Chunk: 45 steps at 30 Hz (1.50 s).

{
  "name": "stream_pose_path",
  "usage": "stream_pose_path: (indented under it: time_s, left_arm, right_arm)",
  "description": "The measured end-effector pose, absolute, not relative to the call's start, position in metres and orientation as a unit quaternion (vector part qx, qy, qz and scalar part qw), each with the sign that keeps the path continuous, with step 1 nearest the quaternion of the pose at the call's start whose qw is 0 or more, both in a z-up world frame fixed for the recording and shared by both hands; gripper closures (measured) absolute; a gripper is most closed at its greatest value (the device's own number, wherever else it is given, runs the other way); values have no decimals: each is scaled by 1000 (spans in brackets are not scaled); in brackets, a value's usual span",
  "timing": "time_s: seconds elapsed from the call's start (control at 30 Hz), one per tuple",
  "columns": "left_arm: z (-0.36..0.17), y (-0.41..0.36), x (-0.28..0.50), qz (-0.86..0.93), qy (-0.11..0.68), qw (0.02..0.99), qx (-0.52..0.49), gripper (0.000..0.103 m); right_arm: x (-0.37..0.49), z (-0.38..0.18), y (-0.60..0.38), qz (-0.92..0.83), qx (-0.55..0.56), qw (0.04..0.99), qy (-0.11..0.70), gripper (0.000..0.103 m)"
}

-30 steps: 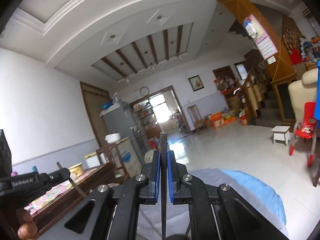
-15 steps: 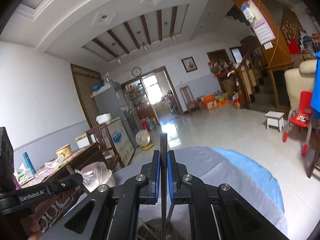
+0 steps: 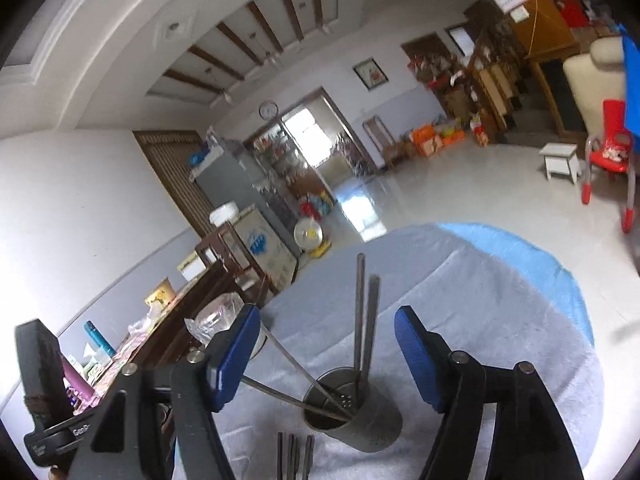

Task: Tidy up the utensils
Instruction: 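Lower the left tool's rod into the cup while the right tool inserts its rod, then grasp another rod with the left tool while the right tool grasps one too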

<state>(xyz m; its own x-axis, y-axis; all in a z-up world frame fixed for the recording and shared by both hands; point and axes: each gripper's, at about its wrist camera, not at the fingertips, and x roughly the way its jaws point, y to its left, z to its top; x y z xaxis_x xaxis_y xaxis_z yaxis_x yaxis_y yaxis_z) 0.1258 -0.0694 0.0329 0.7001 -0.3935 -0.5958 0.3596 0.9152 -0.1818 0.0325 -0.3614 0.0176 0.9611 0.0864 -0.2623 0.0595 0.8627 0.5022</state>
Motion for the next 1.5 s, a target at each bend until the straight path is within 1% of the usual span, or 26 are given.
stream_pose_path:
  time_s: [0.1,0.17,0.4,0.8,0.87,0.93,1.03,1.2,1.5]
  left_arm:
    - [22,-53,119,-183,340,922,-10,30]
    - [9,-46,113,-166,355,920,11,29]
    - [-31,-28,96,-115,402,908,36,29]
    - [-52,-11,93,-71,403,909,73,28]
    - [-56,-8,97,-68,408,907,71,28]
    - [-61,-7,101,-67,415,905,69,28]
    - [-67,-7,108,-65,421,902,70,28]
    - [-75,-11,119,-67,429,898,75,28]
    - [-90,-24,143,-78,446,888,85,28]
  right_arm:
    - [19,18,-353,12,254,958,134,29]
    - [11,14,-347,30,250,957,143,29]
    - [14,-8,-303,62,200,955,209,29]
    - [36,-48,-225,105,141,941,288,31]
    - [38,-54,-220,106,135,939,298,36]
    - [43,-60,-216,104,125,937,309,46]
    - [51,-68,-214,98,117,934,324,52]
    - [63,-79,-219,87,118,928,342,55]
    - [84,-98,-227,74,127,921,360,55]
